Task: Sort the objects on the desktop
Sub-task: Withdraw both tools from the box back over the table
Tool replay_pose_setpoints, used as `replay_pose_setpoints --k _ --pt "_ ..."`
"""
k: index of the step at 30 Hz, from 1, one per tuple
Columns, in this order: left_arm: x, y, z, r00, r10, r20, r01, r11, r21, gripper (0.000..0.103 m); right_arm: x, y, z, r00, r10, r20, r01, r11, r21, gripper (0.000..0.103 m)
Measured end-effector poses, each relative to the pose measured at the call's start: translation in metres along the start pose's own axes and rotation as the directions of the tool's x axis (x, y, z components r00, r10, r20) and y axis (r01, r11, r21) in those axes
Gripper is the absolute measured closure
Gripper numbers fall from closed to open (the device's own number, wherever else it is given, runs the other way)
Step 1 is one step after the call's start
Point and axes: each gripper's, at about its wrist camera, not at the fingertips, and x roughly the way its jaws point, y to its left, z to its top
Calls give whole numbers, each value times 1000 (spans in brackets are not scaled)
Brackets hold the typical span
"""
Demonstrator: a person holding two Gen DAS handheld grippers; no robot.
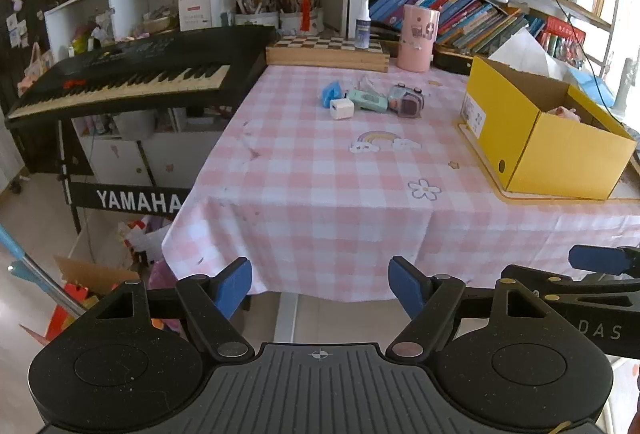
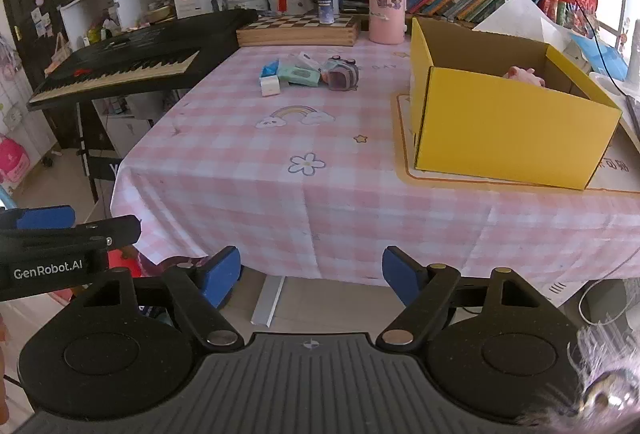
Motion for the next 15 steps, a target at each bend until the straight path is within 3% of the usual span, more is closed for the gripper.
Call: replay_pose_setpoints --k 3,8,15 --pt "0 4 0 1000 -3 4 3 1000 -1 26 1 3 2 1000 6 2 -6 1000 1 27" --pt "-2 9 2 1000 3 18 -3 1000 -11 26 4 11 5 1000 19 -7 -19 1000 -9 41" --pt "0 10 5 1000 -5 28 5 1000 -11 25 6 13 9 999 37 -6 -37 999 -23 42"
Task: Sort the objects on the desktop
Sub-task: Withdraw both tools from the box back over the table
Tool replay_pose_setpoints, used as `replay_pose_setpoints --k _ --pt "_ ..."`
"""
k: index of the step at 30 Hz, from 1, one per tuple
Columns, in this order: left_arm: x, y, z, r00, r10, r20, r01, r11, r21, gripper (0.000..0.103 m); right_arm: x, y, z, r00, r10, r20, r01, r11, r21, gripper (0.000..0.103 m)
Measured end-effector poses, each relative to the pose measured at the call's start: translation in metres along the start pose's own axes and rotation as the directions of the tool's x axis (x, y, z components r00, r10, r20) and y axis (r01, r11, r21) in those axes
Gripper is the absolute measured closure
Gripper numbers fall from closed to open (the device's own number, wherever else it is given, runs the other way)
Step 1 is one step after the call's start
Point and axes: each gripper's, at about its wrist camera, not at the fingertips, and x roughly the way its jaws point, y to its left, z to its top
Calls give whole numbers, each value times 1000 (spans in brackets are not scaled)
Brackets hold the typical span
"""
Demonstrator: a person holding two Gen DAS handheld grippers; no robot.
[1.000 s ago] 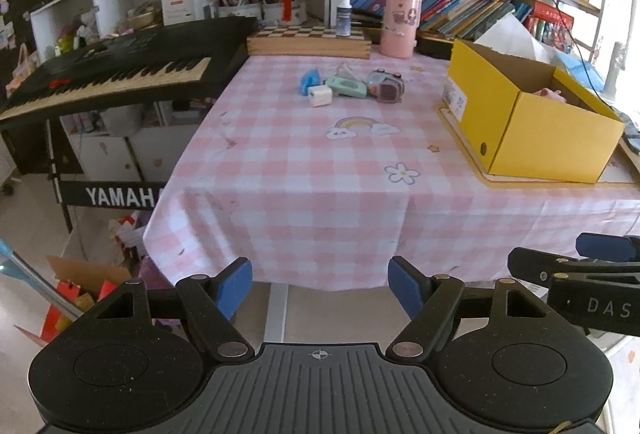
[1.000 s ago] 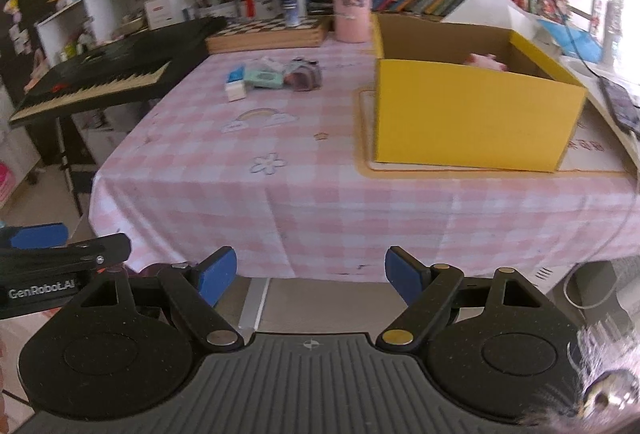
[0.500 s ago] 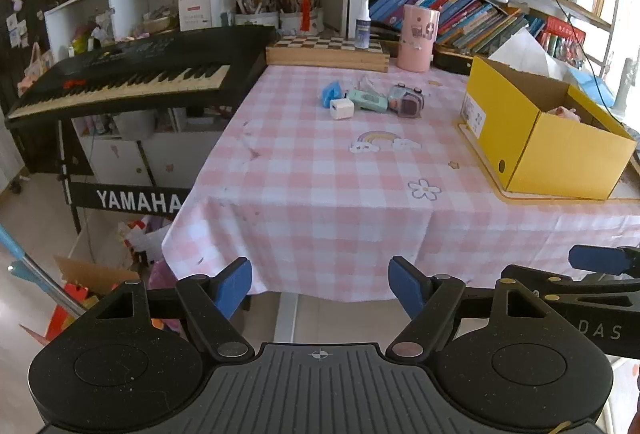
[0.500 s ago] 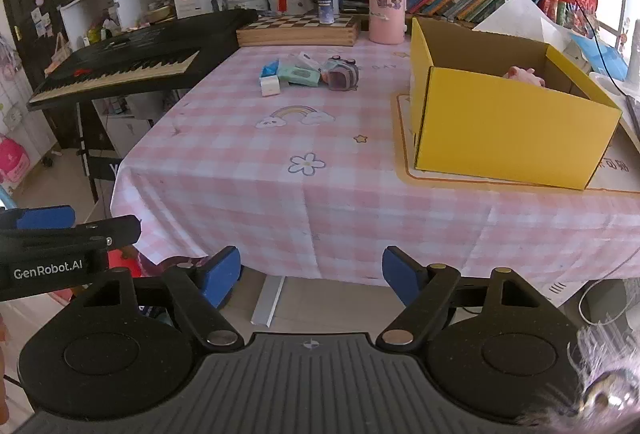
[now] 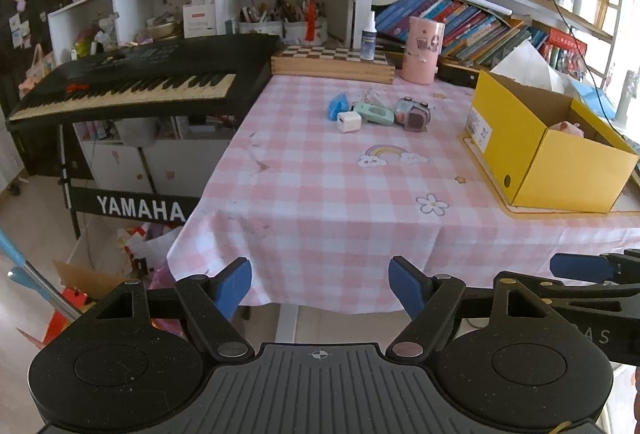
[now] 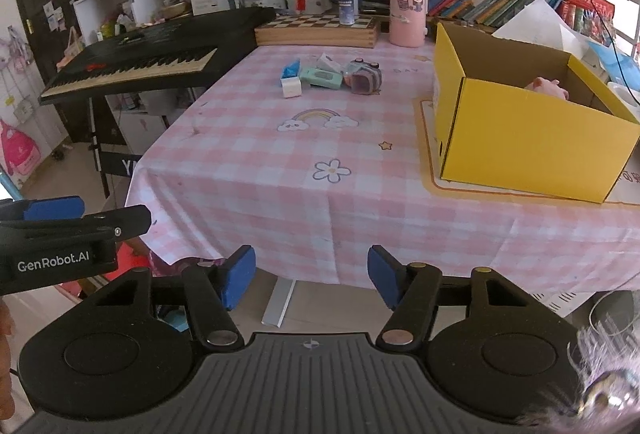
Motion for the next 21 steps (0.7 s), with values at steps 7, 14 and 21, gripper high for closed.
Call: replay_pose_setpoints --k 7,14,21 --pt "4 0 4 1000 1 6 -1 1000 9 25 4 -1 5 1000 -1 14 1 1000 0 42" --pt "8 1 7 1000 1 6 -2 1000 11 25 12 0 10 1000 0 14 0 1000 -3 42" --pt "20 1 15 1000 -14 8 14 1000 11 25 24 -2 21 1000 -23 16 23 1000 -15 42"
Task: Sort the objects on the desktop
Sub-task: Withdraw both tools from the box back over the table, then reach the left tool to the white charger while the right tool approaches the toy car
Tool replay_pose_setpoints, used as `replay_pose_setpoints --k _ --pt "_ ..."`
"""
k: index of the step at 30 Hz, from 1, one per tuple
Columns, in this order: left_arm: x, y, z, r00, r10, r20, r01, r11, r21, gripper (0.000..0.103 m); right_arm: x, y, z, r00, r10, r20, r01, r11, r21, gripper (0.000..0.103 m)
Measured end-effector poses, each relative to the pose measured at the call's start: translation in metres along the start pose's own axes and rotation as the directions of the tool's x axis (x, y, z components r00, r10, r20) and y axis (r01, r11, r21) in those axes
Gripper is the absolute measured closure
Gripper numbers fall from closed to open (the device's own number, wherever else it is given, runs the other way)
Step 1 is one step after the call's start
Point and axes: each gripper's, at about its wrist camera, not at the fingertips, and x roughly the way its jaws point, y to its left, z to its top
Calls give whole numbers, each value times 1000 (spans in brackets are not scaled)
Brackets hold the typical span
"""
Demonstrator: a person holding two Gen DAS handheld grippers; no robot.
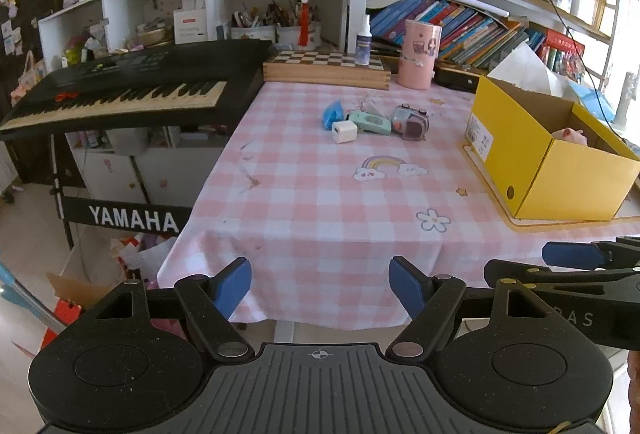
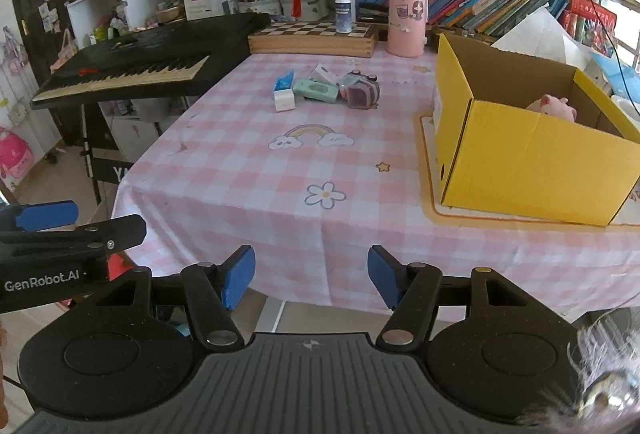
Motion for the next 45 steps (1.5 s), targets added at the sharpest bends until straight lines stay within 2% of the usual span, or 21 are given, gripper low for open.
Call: replay_pose_setpoints --k 19,33,45 --pt "59 -6 43 1000 7 -10 -7 1000 -7 25 58 -21 48 1000 7 -25 -7 1000 -17 38" --pt "109 -13 86 999 15 -28 -16 999 -37 27 102 -46 113 1000 8 18 -8 1000 -7 39" --pt "171 -28 120 1000 -4 -30 4 1000 -6 29 153 -61 172 1000 8 28 -8 1000 0 38"
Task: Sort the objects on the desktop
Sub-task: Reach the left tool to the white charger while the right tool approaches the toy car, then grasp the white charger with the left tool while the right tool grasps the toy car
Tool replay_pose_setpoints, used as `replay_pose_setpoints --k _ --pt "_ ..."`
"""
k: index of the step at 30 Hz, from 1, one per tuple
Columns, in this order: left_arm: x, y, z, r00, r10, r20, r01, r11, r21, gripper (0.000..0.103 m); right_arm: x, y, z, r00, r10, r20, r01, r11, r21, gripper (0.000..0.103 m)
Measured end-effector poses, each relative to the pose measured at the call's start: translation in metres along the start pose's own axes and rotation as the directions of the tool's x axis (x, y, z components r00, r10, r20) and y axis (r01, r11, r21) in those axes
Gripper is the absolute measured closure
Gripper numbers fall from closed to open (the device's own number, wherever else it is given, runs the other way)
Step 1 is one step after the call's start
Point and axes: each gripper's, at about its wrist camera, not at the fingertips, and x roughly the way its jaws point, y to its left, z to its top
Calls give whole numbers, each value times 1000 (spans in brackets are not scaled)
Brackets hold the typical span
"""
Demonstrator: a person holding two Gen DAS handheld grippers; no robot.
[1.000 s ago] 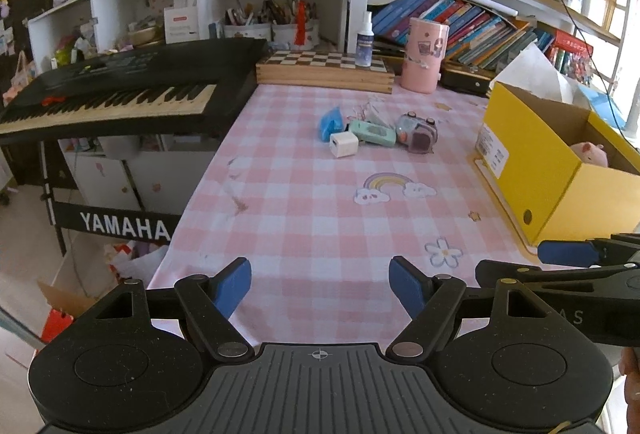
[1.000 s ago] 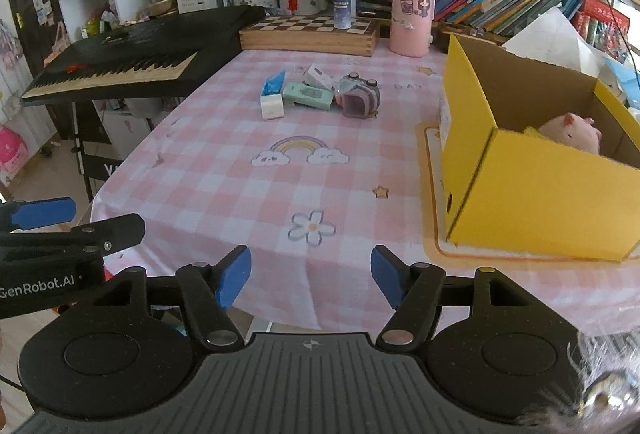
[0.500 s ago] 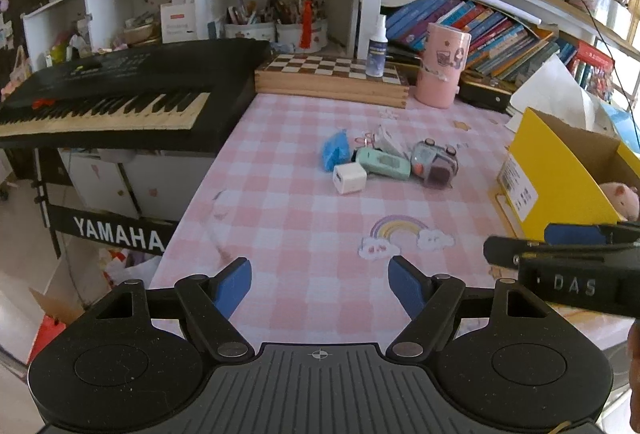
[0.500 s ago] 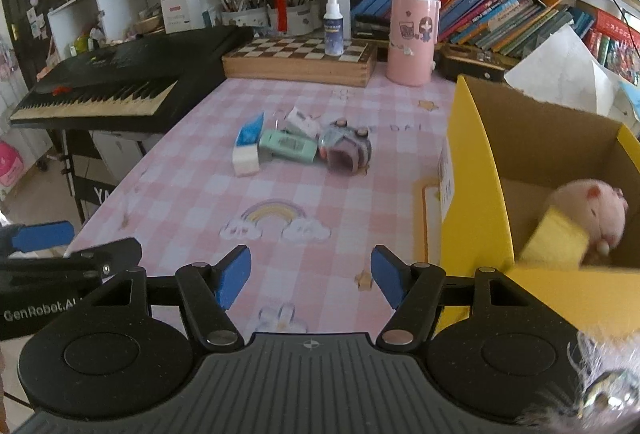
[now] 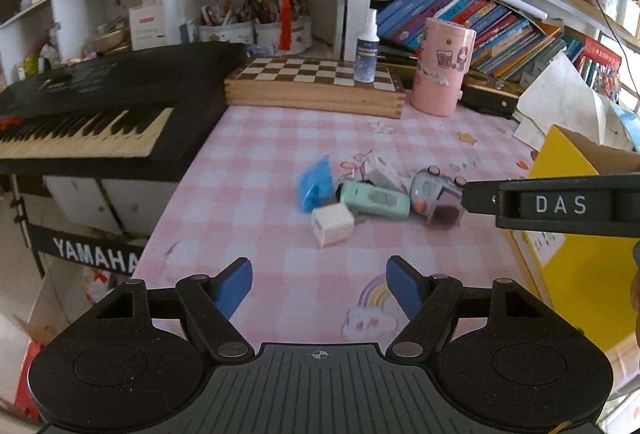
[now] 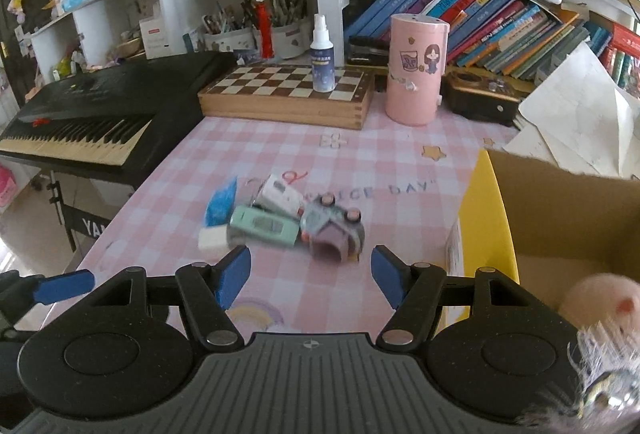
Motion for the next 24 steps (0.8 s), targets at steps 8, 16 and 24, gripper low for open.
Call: replay_pose_setpoints --k 8,16,24 --pt "46 -9 12 999 -15 -38 15 1000 20 38 34 -9 19 999 -8 -43 7 1000 -11 34" --pt "86 -10 22 997 -7 -75 10 999 33 45 63 -14 27 995 -3 -104 3 1000 1 31" --pt "101 -13 21 996 -7 -86 11 999 51 67 87 -18 29 986 -12 -165 13 1000 5 22"
